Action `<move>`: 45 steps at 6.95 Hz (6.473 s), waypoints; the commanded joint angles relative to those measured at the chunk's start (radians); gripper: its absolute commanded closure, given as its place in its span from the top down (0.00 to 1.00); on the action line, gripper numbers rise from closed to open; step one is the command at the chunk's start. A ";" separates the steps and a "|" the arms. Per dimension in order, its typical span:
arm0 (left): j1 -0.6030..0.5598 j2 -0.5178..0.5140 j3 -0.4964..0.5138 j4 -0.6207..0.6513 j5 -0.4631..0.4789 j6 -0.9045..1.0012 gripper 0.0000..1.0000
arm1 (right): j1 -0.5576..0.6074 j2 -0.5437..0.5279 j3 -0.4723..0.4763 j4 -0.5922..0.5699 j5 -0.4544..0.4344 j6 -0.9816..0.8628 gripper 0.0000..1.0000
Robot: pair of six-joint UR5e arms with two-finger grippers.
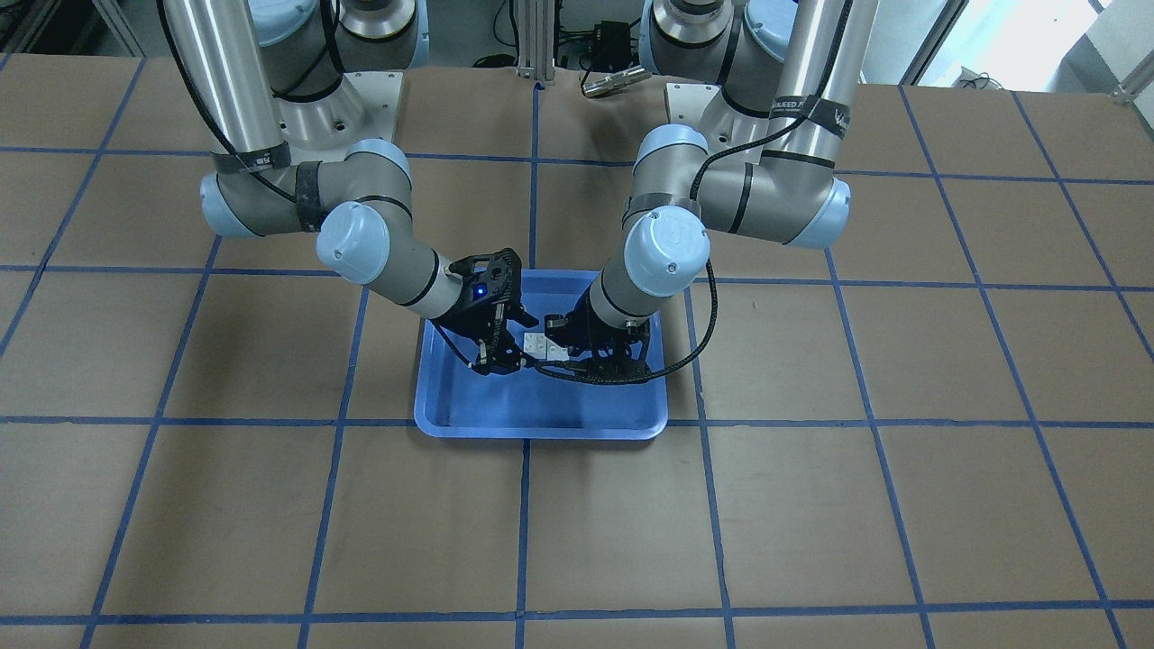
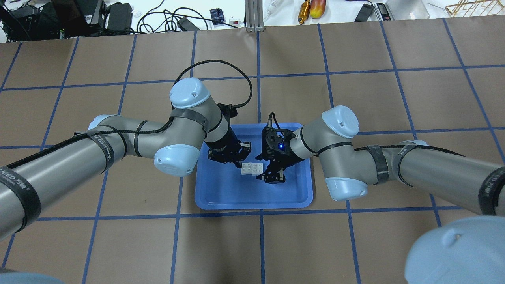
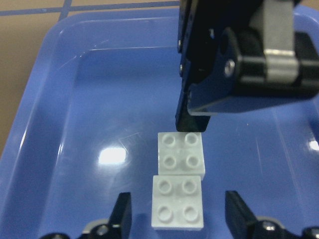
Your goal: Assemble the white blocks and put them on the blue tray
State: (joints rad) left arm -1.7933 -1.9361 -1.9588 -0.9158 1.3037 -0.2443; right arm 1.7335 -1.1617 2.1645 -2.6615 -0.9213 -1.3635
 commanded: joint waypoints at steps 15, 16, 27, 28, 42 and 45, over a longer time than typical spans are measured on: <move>0.002 -0.013 0.000 -0.003 0.031 0.017 0.00 | -0.089 -0.352 -0.788 1.322 -0.548 0.686 1.00; 0.002 -0.015 0.000 -0.002 0.031 0.025 0.00 | -0.088 -0.355 -0.831 1.362 -0.553 0.790 1.00; 0.125 0.071 0.276 -0.241 0.086 0.036 0.14 | -0.120 -0.388 -0.694 1.103 -0.622 1.350 1.00; 0.171 0.081 0.423 -0.420 0.141 0.151 0.22 | -0.120 -0.397 -0.663 1.044 -0.622 1.350 1.00; 0.250 0.312 0.581 -0.755 0.266 0.286 1.00 | -0.112 -0.434 -0.652 1.023 -0.669 1.426 1.00; 0.249 0.313 0.580 -0.755 0.261 0.293 1.00 | -0.112 -0.435 -0.654 1.025 -0.665 1.426 1.00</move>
State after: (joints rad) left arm -1.5427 -1.6244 -1.3788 -1.6704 1.5655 0.0479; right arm 1.6214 -1.5959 1.5114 -1.6369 -1.5885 0.0631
